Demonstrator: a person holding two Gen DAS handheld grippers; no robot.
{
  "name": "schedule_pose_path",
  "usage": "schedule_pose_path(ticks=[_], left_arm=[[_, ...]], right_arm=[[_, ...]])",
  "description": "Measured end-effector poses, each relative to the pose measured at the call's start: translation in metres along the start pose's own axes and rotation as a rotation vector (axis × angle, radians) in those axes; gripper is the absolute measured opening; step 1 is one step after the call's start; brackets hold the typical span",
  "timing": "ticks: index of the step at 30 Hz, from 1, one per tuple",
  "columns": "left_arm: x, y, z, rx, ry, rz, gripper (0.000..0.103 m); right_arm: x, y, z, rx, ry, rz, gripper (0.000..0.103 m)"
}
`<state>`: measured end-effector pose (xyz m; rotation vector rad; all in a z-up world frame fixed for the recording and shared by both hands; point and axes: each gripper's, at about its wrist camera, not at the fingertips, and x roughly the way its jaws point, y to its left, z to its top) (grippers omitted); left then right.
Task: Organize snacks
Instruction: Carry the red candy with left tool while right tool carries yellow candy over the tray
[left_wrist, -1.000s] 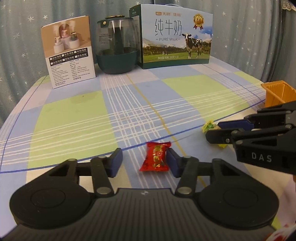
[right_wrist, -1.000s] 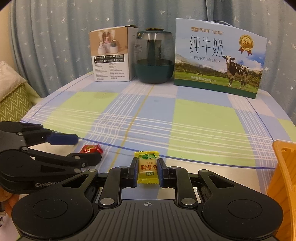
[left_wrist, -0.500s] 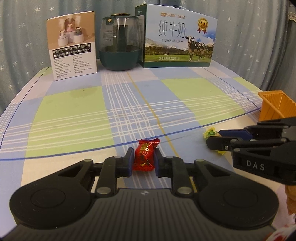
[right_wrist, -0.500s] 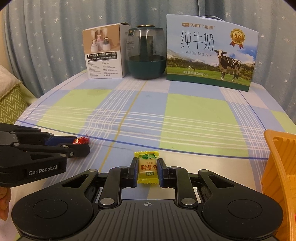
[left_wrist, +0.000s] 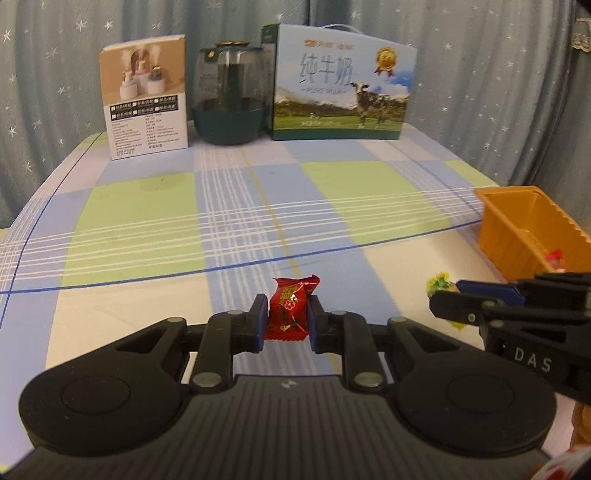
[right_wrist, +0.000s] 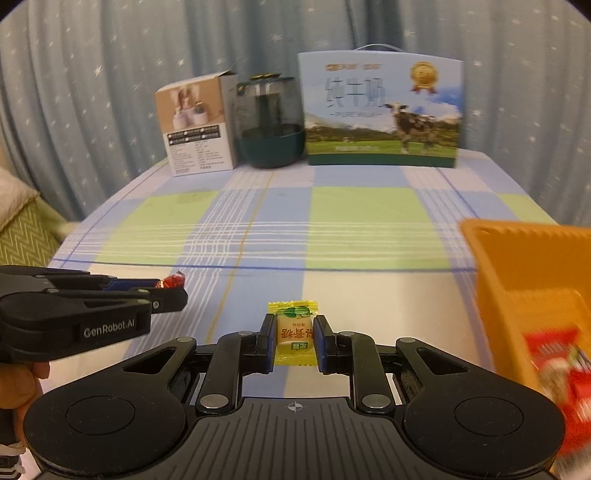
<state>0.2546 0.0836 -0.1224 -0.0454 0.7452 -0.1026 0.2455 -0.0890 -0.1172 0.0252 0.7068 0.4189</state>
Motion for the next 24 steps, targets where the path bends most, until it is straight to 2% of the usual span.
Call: schedule_pose_path(ticks=[13,24], left_arm=[[-0.080,-0.053,-0.004,-0.031,-0.067,-0.048,0.020],[-0.136,-0.103,-0.026,-0.022,-0.051,-0.090,0.020]], right_arm=[[-0.099,-0.016,-0.014,0.124,-0.036,-0.047,0.021],[-0.177,-0.030,-0.021,0.151,-0.087,-0.116,0.021]])
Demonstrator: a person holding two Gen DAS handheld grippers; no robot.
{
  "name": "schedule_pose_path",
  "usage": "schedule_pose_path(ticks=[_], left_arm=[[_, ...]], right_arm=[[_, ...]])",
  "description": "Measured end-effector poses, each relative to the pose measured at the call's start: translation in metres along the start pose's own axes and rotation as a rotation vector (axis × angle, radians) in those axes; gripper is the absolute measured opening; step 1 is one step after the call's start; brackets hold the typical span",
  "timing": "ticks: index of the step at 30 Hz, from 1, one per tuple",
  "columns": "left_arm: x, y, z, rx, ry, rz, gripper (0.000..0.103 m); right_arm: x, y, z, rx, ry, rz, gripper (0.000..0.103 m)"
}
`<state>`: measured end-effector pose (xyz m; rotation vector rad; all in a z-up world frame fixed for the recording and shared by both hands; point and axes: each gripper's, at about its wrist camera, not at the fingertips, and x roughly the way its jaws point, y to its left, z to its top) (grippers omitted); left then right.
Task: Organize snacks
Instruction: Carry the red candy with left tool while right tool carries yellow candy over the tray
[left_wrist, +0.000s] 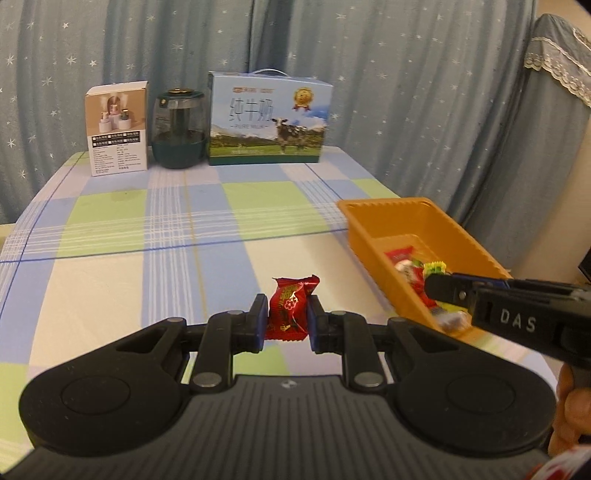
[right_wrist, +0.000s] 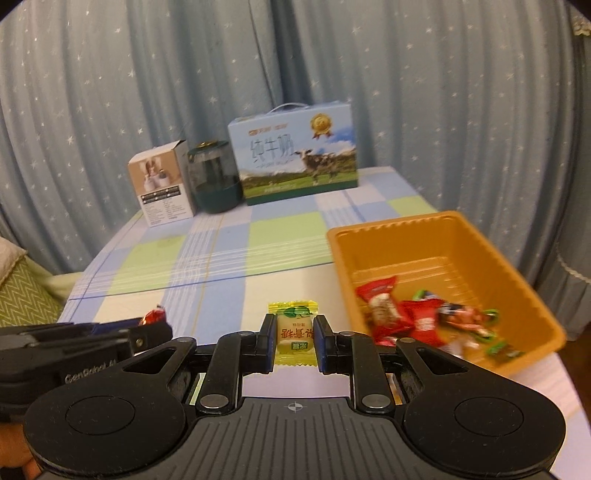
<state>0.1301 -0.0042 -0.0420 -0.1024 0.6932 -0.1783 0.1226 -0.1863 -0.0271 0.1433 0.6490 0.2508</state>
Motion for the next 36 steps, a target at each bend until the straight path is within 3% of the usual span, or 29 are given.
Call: schedule_pose_path(ticks=[17,36], left_arm=[[-0.026,-0.070,-0.005,0.053,0.015,-0.092,0.020],[-0.003,-0.126,0.009,0.110,0.031,-0.182,0.020]], right_arm=[[-0.065,-0.058,-0.012,0.085,-0.020,-0.106,0.021],[-0.081,-0.110,-0.003,0.126,-0.046,-0.165,0.021]])
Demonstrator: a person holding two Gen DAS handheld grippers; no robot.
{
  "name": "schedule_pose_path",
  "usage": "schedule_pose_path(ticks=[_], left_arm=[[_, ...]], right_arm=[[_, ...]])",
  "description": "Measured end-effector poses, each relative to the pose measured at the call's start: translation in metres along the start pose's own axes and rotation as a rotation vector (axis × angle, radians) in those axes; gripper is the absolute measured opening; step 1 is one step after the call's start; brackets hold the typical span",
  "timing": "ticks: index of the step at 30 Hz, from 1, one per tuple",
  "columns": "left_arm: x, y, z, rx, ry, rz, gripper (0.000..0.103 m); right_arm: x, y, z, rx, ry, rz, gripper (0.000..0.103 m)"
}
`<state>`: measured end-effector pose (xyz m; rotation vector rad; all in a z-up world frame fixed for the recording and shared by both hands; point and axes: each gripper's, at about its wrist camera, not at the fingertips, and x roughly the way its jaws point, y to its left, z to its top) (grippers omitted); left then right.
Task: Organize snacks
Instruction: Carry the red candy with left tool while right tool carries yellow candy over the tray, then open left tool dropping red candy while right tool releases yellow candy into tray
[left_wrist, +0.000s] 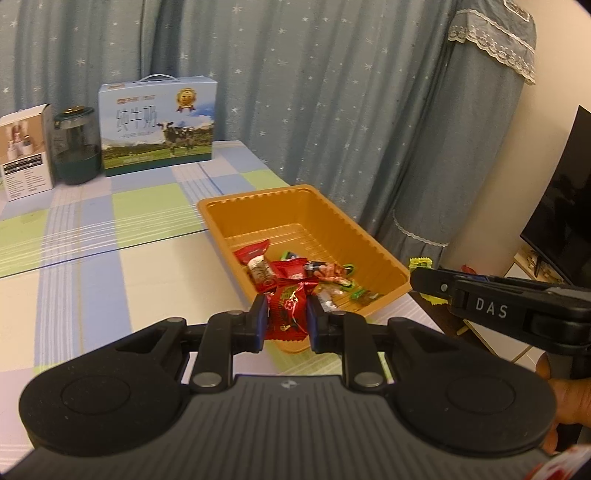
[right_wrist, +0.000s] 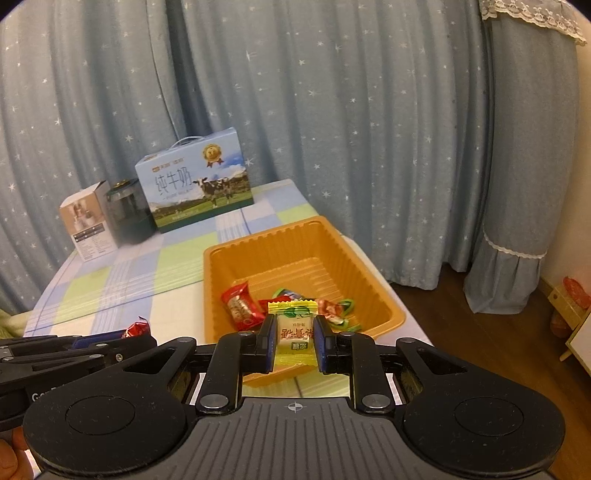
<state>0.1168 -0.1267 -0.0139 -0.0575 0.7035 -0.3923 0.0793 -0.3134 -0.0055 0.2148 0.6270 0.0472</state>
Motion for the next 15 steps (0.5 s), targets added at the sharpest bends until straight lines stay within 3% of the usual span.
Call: schedule_pose_path(ticks=[15], left_arm=[[0.050,-0.015,0.017,0.031,0.027,-0.024,0.020]], right_arm=[[0.042,-0.030,0.028,-0.026,0.004,0.005,0.021]])
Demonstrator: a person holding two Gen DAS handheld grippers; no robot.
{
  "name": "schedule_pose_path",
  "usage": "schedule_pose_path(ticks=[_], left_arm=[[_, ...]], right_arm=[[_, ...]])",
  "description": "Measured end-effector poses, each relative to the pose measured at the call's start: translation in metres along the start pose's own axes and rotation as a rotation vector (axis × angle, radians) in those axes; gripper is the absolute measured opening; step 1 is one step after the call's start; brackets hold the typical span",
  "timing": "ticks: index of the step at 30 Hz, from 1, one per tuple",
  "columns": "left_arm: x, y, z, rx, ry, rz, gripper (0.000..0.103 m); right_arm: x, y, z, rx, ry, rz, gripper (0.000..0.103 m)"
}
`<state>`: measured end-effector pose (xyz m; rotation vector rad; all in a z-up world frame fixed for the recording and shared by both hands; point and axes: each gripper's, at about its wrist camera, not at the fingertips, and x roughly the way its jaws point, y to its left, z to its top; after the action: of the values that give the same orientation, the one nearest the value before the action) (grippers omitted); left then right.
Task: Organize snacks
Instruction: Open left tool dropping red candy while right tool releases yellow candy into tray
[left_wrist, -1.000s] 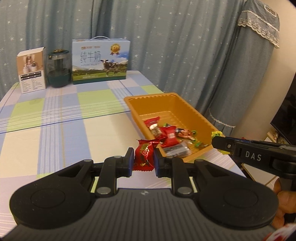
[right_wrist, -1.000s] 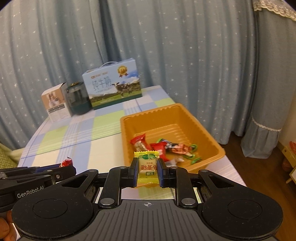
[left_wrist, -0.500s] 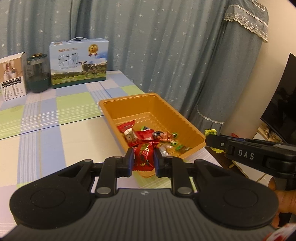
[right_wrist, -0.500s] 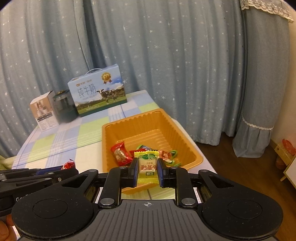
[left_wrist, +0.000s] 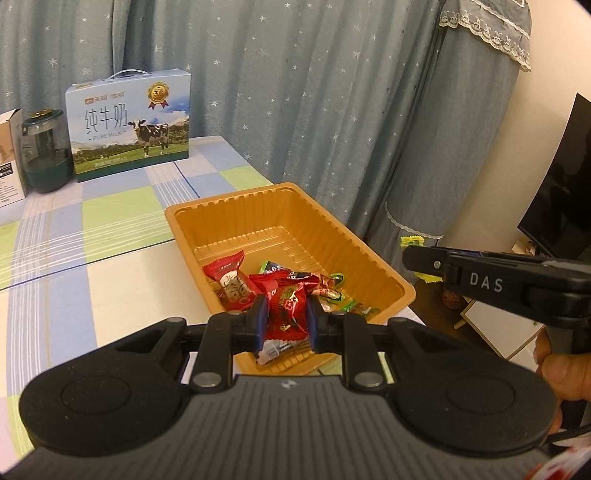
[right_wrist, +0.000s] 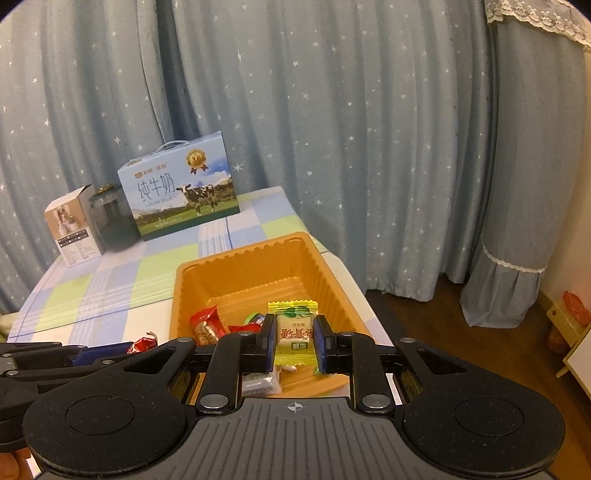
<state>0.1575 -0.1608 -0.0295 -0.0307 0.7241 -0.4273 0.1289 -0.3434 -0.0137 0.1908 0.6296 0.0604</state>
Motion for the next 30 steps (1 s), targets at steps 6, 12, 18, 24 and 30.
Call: schedule_pose_path(ticks=[6,12,18,24,30], left_arm=[[0.019,-0.001,0.008,0.006,0.005,-0.001,0.020],[0.037,-0.002,0.012,0.010,0.009,-0.010,0.020],[0.044,0.003,0.008,0.016,0.002,0.018,0.045],[0.030,0.018,-0.003,-0.010,-0.003,0.065,0.046],[0.016,0.027,-0.010,-0.041,-0.008,0.087,0.048]], right_arm=[[0.018,-0.007,0.009,0.007,0.011,0.005,0.021],[0.027,-0.013,0.015,0.020,0.004,-0.003,0.021],[0.031,-0.018,0.013,0.036,0.008,-0.003,0.021],[0.033,-0.016,0.010,0.046,0.022,0.003,0.021],[0.033,-0.010,0.010,0.036,0.026,0.020,0.021]])
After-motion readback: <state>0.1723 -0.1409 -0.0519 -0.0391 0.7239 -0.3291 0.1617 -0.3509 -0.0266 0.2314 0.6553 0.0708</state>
